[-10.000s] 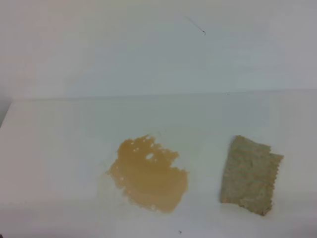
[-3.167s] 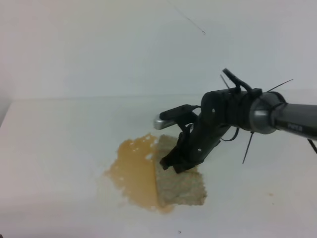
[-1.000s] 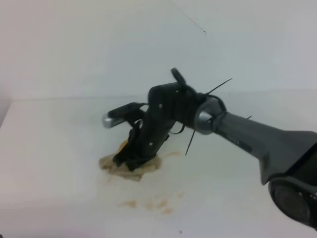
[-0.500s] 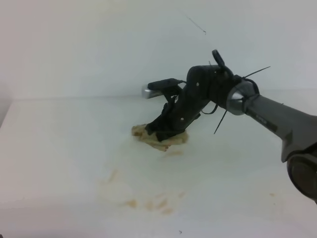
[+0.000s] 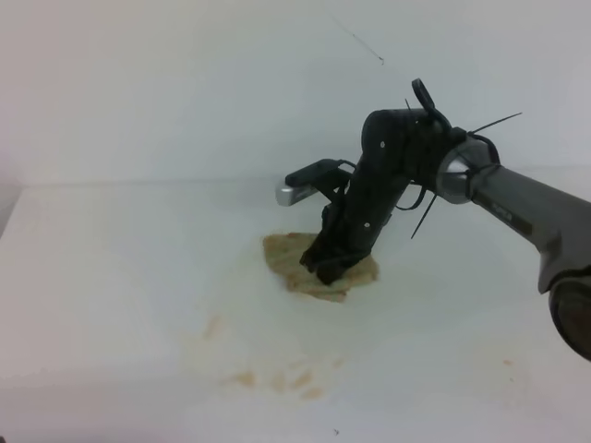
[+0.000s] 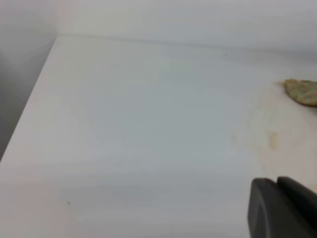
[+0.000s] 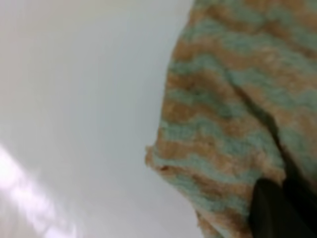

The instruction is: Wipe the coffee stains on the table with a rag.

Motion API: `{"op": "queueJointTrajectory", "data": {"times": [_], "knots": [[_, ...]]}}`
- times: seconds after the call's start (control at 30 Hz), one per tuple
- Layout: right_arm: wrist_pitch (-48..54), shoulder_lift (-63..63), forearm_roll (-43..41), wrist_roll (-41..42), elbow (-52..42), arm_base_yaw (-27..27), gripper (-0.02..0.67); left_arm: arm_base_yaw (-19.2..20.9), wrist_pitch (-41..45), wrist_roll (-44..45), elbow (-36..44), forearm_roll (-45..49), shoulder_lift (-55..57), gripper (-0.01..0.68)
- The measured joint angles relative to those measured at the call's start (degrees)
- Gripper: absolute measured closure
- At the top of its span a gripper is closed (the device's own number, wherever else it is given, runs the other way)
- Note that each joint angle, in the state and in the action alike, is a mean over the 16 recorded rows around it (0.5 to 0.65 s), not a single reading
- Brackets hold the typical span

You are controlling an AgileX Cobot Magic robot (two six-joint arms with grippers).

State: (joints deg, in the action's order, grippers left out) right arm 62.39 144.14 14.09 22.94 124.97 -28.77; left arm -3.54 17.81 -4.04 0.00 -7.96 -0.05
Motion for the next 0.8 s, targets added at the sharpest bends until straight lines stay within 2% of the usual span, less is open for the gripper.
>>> {"op": "queueJointTrajectory", "data": {"times": [0.33, 0.8], "knots": [[3.93, -3.38, 1.64, 1.96, -8.46, -2.94, 0.636, 0.0, 0.0, 0.0, 0.0, 0.0, 0.0, 0.675], [6.18, -3.83, 2.68, 0.63, -11.93, -15.89, 0.636, 0.0, 0.0, 0.0, 0.0, 0.0, 0.0, 0.675]]}}
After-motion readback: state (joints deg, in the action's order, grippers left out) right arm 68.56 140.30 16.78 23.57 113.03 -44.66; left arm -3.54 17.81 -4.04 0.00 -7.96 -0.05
